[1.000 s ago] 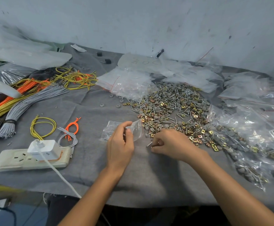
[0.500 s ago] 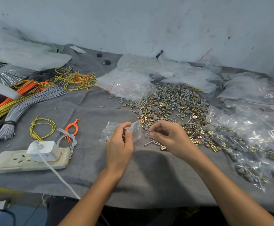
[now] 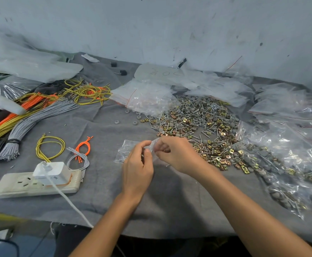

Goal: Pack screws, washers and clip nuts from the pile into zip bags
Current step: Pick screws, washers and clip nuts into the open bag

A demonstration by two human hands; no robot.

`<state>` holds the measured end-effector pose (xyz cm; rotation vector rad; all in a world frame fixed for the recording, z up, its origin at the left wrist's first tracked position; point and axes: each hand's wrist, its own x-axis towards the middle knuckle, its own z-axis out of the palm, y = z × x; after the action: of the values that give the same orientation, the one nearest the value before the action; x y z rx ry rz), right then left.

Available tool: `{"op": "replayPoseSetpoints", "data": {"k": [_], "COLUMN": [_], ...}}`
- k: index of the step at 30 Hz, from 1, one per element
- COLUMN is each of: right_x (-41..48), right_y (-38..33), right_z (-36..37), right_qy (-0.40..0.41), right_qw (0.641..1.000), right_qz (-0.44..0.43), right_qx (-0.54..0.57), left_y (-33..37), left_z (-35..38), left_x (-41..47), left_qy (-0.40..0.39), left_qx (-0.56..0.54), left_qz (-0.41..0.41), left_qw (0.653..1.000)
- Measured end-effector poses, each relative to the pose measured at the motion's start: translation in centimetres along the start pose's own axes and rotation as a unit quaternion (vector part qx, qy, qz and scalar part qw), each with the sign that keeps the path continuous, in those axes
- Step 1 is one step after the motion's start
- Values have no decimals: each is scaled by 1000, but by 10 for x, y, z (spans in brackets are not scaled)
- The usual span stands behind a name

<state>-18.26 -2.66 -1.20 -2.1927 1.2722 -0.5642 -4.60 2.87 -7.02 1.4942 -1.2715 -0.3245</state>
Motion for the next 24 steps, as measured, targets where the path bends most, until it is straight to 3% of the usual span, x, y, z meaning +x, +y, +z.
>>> {"op": "replayPoseSetpoints", "data": {"k": [8,16,24], "right_x": [-15,-57,-53], "right_y": [18,50,54], "right_z": [-38,-44,-40], "right_qy": [49,-91,-105], "right_qw": [997,975,966], "right_qz": [35,38,29], "right_qx": [-43,-198,-234], "left_y": [-1,0,1], "left_z": [0,1,-1], "left_x": [1,0,-1], "left_qy": [-6,-12,-15], "left_qx": [-4,-6,-3], "left_qz": [-4,5,5], "left_qw": [1000,1000,1000]}}
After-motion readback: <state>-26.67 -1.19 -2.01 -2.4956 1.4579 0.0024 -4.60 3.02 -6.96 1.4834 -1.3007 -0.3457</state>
